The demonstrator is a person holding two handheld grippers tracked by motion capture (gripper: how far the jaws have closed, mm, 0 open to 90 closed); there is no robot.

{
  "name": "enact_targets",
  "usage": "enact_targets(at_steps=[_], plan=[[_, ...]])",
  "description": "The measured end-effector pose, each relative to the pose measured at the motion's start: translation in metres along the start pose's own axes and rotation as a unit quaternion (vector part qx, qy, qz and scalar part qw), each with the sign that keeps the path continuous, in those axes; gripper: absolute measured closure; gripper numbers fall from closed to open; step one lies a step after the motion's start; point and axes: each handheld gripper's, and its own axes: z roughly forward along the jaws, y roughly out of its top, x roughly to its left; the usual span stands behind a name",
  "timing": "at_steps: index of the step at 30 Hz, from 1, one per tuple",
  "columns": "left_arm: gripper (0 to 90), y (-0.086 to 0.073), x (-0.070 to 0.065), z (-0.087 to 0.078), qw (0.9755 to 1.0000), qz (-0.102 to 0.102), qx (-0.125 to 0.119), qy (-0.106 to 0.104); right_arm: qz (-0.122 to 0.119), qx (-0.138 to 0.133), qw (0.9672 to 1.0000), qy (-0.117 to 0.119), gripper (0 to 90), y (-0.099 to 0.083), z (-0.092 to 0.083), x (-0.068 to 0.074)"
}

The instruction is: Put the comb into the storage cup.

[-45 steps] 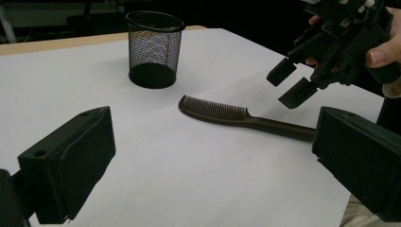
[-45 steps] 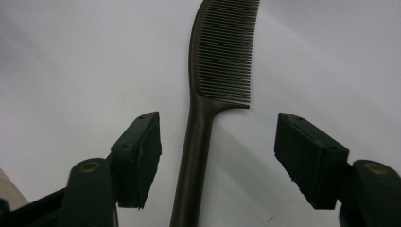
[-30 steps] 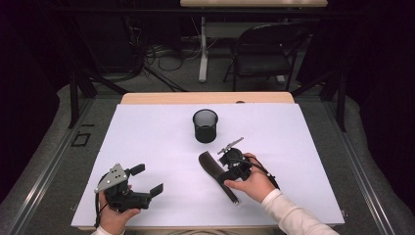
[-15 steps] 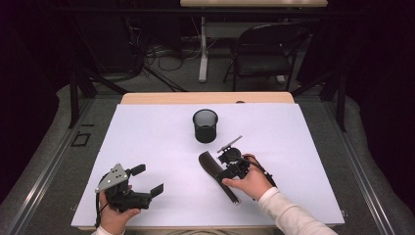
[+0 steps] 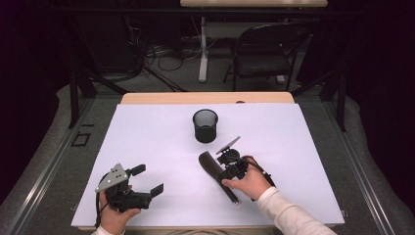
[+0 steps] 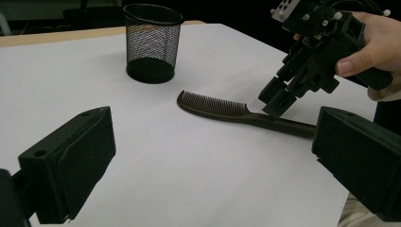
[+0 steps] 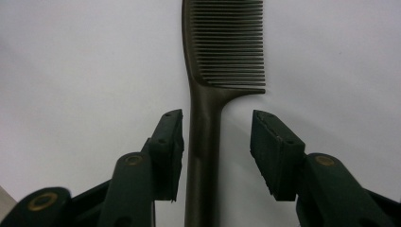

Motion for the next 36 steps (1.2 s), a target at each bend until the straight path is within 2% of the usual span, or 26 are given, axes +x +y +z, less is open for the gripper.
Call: enact_targets(at_steps=[2, 9, 10, 11, 14, 19, 23, 25, 34, 36], plan=[[0.4, 0.0, 0.0, 0.0, 1.0, -0.002, -0.001, -0.002, 0.0, 0.014, 0.9999, -0.005, 58.4, 0.0, 0.001, 0.001], [0.4, 0.0, 0.0, 0.0, 1.0, -0.003, 0.0, 0.0, 0.0, 0.013, 0.9999, -0.002, 62.1, 0.0, 0.006, 0.004], [0.4, 0.0, 0.0, 0.0, 1.0, -0.003, 0.0, 0.0, -0.005, 0.03, 0.9995, -0.006, 62.8, 0.001, 0.005, 0.004], [0.4, 0.0, 0.0, 0.0, 1.0, -0.003, 0.0, 0.0, -0.005, 0.031, 0.9995, -0.006, 63.3, 0.001, 0.006, 0.004], [0.4, -0.001, 0.001, 0.0, 1.0, -0.004, -0.001, -0.002, -0.002, 0.023, 0.9997, -0.004, 63.8, 0.001, 0.008, 0.005], [0.4, 0.0, 0.001, 0.0, 1.0, -0.003, 0.001, -0.002, -0.004, 0.033, 0.9994, -0.007, 64.4, 0.001, 0.011, 0.005], [0.4, -0.001, 0.001, 0.0, 1.0, -0.003, -0.001, -0.004, -0.001, 0.029, 0.9996, -0.005, 64.9, 0.0, 0.013, 0.005], [0.4, -0.001, 0.001, 0.0, 1.0, -0.003, -0.001, -0.002, -0.004, 0.039, 0.9992, -0.006, 65.7, 0.0, 0.013, 0.005], [0.4, -0.001, 0.001, 0.0, 1.0, -0.004, 0.0, -0.001, -0.002, 0.048, 0.9988, -0.005, 67.5, 0.0, 0.015, 0.006], [0.4, -0.001, 0.001, 0.0, 1.0, -0.004, -0.001, -0.001, 0.0, 0.039, 0.9992, -0.003, 68.2, -0.001, 0.017, 0.006]])
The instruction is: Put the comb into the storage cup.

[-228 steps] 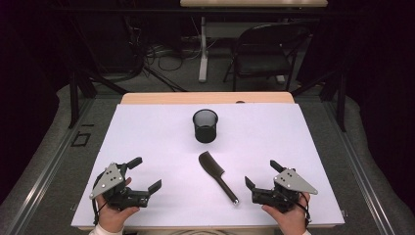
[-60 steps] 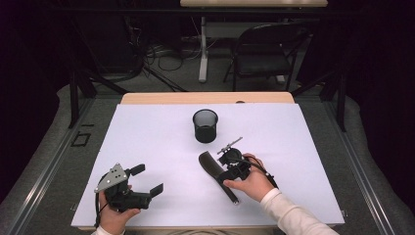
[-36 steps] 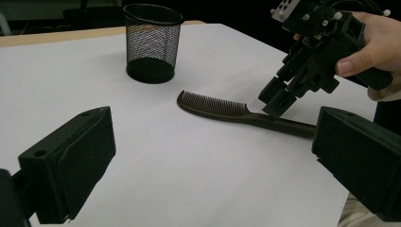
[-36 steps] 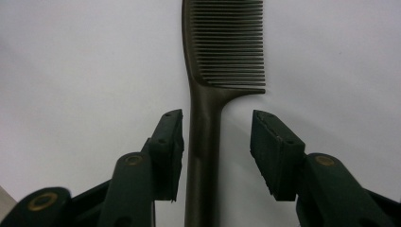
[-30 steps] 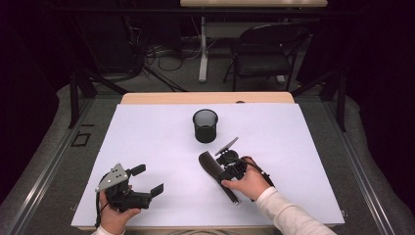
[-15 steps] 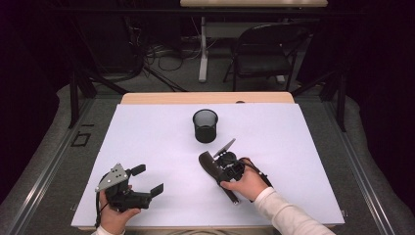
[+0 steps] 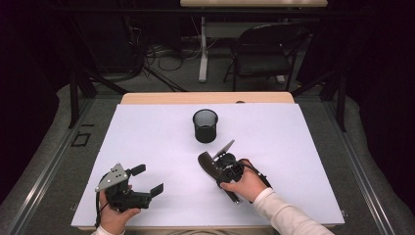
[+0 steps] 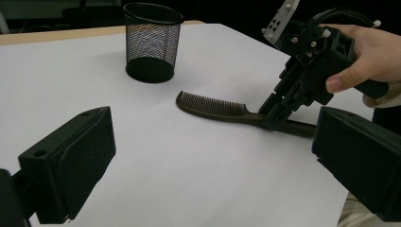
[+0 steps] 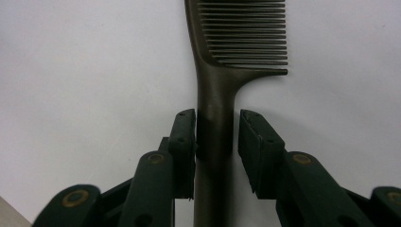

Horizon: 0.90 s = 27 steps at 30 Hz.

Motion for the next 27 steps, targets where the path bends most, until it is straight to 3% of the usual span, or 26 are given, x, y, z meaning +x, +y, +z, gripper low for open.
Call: enact_targets(at_steps=[2, 4, 19, 21, 27], plan=[[0.5, 0.0, 0.0, 0.0, 1.0, 0.0, 0.0, 0.0, 0.001, 0.001, 1.0, 0.0, 68.5, 0.0001, 0.0001, -0.0001], [0.4, 0.0, 0.0, 0.0001, 1.0, 0.001, 0.001, 0.0, 0.0, 0.02, 0.9998, -0.002, 69.5, 0.001, -0.0014, -0.0005], [0.4, -0.0002, 0.0001, 0.0001, 1.0, -0.001, 0.0, 0.0, 0.018, 0.012, 0.9998, 0.003, 71.7, 0.0006, 0.0012, -0.0015], [0.4, -0.0002, 0.0001, 0.0002, 1.0, -0.001, 0.001, 0.0, 0.013, 0.037, 0.9992, -0.001, 71.8, 0.0023, -0.002, -0.0021], [0.4, -0.0003, 0.0006, 0.0004, 1.0, 0.0, 0.002, -0.002, 0.015, 0.031, 0.9994, 0.0, 72.0, 0.0019, -0.001, -0.0019]])
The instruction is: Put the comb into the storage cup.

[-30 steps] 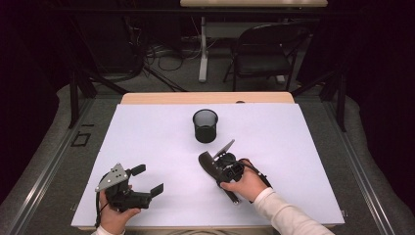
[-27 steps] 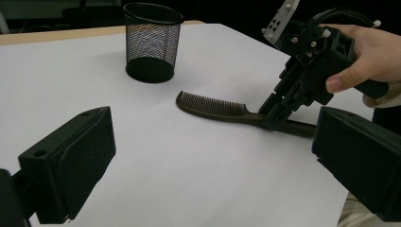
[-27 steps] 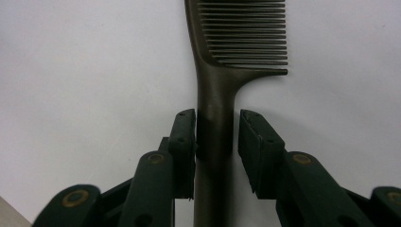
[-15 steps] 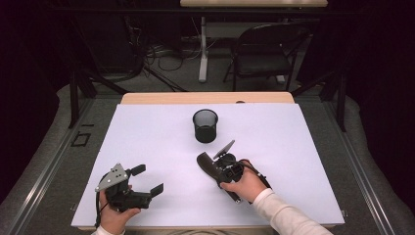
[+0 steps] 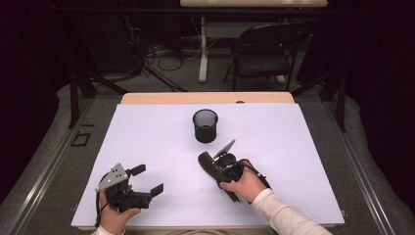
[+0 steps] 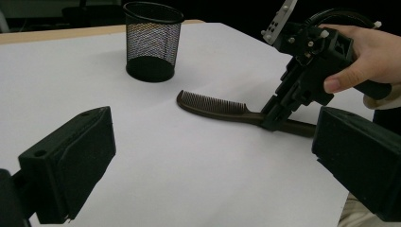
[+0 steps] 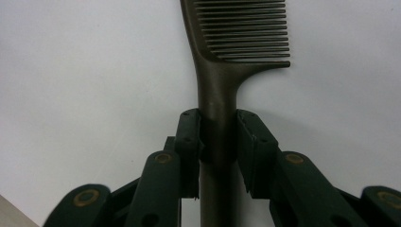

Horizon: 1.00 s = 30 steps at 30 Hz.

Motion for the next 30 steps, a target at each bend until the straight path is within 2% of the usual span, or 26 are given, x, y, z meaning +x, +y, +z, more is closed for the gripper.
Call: enact_targets(at_steps=[6, 7, 14, 16, 19, 23, 24, 27, 29, 30], plan=[[0.4, -0.0001, 0.0, 0.0001, 1.0, -0.001, 0.0, 0.001, 0.001, 0.004, 1.0, -0.003, 72.3, 0.0001, -0.0005, 0.0008], [0.5, -0.0002, 0.0001, 0.0001, 1.0, -0.002, -0.001, 0.001, 0.003, -0.018, 0.9998, 0.002, 72.4, -0.0012, 0.0025, 0.0011], [0.4, -0.0002, 0.0004, 0.0002, 1.0, -0.002, 0.0, 0.001, 0.002, -0.017, 0.9999, 0.001, 72.5, -0.0013, 0.0023, 0.0015], [0.5, -0.0003, 0.0005, 0.0003, 1.0, -0.003, 0.0, 0.001, -0.003, -0.001, 1.0, -0.006, 72.6, -0.0007, 0.0, 0.0016], [0.4, -0.0003, 0.0004, 0.0003, 1.0, -0.003, 0.0, 0.002, -0.003, 0.001, 1.0, -0.007, 72.6, -0.0007, -0.0005, 0.0018], [0.5, -0.0004, 0.0006, 0.0003, 1.0, -0.003, 0.0, 0.001, 0.0, -0.004, 1.0, -0.005, 72.7, -0.0012, -0.0005, 0.0015], [0.4, -0.0005, 0.0005, 0.0004, 1.0, -0.004, 0.0, 0.002, 0.001, -0.022, 0.9997, -0.002, 72.7, -0.0021, 0.0016, 0.0014], [0.4, -0.0006, 0.0006, 0.0005, 1.0, -0.004, -0.002, 0.002, 0.0, -0.004, 1.0, -0.003, 72.7, -0.0013, -0.0025, 0.0006], [0.5, -0.0007, 0.0006, 0.0006, 1.0, -0.004, -0.002, 0.003, -0.001, -0.003, 1.0, -0.004, 72.7, -0.0013, -0.0035, 0.0002], [0.4, -0.0008, 0.0006, 0.0008, 1.0, -0.004, -0.002, 0.003, 0.004, -0.026, 0.9997, 0.003, 72.7, -0.0027, -0.0011, -0.0001]])
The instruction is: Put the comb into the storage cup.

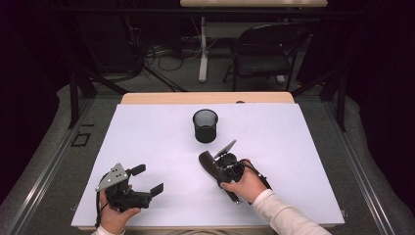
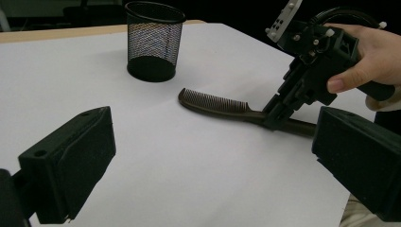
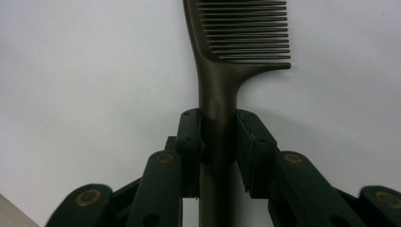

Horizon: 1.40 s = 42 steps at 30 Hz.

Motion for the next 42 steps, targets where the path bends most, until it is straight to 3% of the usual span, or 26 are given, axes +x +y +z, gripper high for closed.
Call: enact_targets(at_steps=[3, 5, 6, 7, 14, 16, 17, 20, 23, 36, 42], plan=[[0.4, 0.0, 0.0, 0.0, 1.0, 0.001, 0.0, 0.001, 0.0, 0.003, 1.0, 0.0, 72.7, 0.0, -0.003, -0.001], [0.5, 0.0, 0.0, 0.0, 1.0, 0.001, -0.001, 0.001, 0.007, -0.028, 0.9995, 0.008, 72.7, -0.002, -0.001, -0.001], [0.5, 0.0, 0.0, 0.0, 1.0, 0.001, -0.001, 0.001, 0.007, -0.028, 0.9995, 0.008, 72.7, -0.002, -0.001, -0.001], [0.4, 0.0, 0.001, 0.0, 1.0, 0.001, -0.002, 0.002, 0.003, -0.012, 0.9999, 0.005, 72.7, -0.001, -0.004, -0.001], [0.5, -0.001, 0.002, 0.0, 1.0, 0.0, -0.004, 0.006, -0.003, -0.031, 0.9995, 0.011, 72.7, -0.004, -0.009, 0.001], [0.5, -0.001, 0.002, 0.0, 1.0, -0.002, -0.004, 0.006, -0.006, -0.021, 0.9997, 0.007, 72.7, -0.003, -0.011, 0.001], [0.5, -0.001, 0.002, 0.0, 1.0, -0.002, -0.004, 0.006, -0.007, -0.038, 0.9992, 0.012, 72.7, -0.005, -0.011, 0.001], [0.7, -0.001, 0.002, 0.0, 1.0, -0.002, -0.004, 0.005, -0.009, -0.036, 0.9993, 0.011, 72.7, -0.005, -0.013, 0.002], [0.7, -0.001, 0.002, 0.0, 1.0, -0.003, -0.004, 0.006, -0.014, -0.055, 0.9983, 0.014, 72.7, -0.007, -0.014, 0.002], [1.7, -0.001, 0.004, 0.0, 0.9999, -0.01, -0.005, 0.011, -0.025, -0.083, 0.996, 0.022, 72.7, -0.01, -0.019, 0.002], [3.3, -0.001, 0.006, -0.001, 0.9998, -0.016, -0.006, 0.014, -0.03, -0.108, 0.9934, 0.025, 72.7, -0.012, -0.024, 0.004]])
